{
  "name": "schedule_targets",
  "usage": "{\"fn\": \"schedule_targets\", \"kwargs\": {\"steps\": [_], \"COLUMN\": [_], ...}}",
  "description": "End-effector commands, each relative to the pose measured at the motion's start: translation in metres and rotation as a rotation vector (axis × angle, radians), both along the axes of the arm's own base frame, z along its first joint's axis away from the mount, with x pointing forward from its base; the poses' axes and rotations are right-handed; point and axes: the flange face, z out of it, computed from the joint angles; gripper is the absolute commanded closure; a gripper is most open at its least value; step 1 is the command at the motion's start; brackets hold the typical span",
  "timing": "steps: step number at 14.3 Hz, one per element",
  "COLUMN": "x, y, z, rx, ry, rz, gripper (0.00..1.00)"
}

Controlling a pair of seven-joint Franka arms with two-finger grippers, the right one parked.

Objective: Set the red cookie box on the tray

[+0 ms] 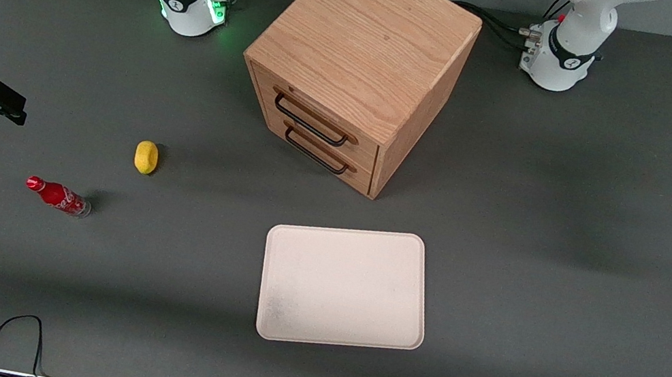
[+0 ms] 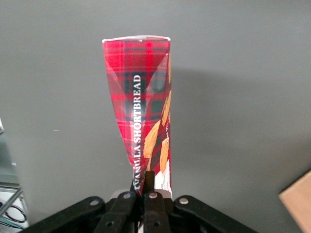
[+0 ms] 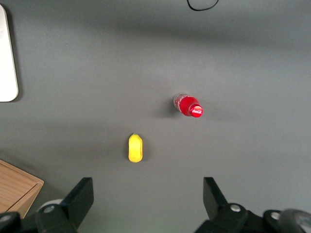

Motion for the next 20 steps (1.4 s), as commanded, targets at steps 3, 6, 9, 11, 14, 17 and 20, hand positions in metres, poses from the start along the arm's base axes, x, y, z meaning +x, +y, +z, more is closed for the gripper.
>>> {"fn": "schedule_targets", "kwargs": {"steps": [3,6,9,11,14,17,20], "x": [0.011,0.016,0.022,0.032,0.045,0.057,0.067], "y": [-0.195,-0.296,-0.389,-0.432,-0.458,-0.47,-0.472], "z": [-0.001,-0.015,-0.047,-0.077,-0.121,-0.166,-0.209], "rx": [-0.021,-0.058,-0.073,-0.101,-0.146,-0.158,-0.076], "ry": [-0.01,-0.044,-0.095,-0.121,-0.161,-0.204,-0.264], "rz": [0.139,0.2,0.231,0.193,0.094,0.044,-0.009], "gripper": [1.0,1.0,1.0,1.0,1.0,1.0,1.0]}}
